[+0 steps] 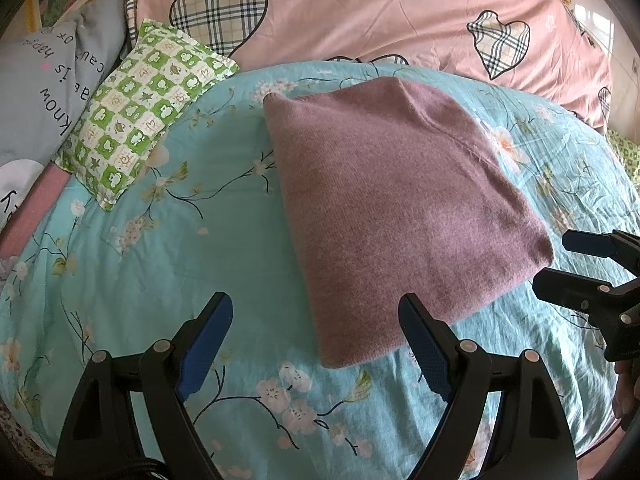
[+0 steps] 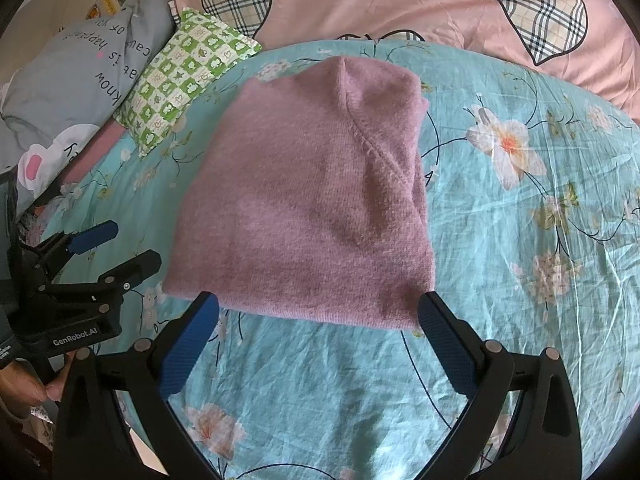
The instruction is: Fold small clothes
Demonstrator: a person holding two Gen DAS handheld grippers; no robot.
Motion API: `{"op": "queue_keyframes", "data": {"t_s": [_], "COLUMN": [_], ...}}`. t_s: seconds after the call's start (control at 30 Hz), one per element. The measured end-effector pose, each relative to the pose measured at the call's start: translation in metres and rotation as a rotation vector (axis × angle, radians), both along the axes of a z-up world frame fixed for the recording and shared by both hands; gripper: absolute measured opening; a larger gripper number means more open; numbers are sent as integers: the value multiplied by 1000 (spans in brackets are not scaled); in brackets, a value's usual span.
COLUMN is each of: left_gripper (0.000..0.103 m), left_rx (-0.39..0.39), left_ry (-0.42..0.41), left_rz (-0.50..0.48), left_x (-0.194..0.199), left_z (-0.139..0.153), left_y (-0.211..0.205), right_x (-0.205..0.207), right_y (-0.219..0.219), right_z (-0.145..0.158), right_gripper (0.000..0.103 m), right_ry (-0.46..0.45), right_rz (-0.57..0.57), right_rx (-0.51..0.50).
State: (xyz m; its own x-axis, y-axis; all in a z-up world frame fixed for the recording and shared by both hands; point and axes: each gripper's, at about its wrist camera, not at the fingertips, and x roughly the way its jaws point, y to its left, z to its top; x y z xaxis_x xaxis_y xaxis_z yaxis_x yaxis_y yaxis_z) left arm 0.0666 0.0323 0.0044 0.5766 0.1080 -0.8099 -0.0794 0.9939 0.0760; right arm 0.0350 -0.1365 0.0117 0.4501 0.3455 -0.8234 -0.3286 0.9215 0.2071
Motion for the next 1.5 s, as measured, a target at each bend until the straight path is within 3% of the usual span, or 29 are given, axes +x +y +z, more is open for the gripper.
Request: {"op": "queue_keyframes", "data": {"t_s": [1.5], "left_gripper": [85], "left_rx": [8], "left_ry": [-12], "left_rz": [1], "left_x": [8], "left_z": [6], "left_y": [-6], "right_x": [5], "right_y": [5], "right_z": [6], "right_gripper": [100], "right_ry": [-13], "right_rz": [-3], "right_rx": [10]}}
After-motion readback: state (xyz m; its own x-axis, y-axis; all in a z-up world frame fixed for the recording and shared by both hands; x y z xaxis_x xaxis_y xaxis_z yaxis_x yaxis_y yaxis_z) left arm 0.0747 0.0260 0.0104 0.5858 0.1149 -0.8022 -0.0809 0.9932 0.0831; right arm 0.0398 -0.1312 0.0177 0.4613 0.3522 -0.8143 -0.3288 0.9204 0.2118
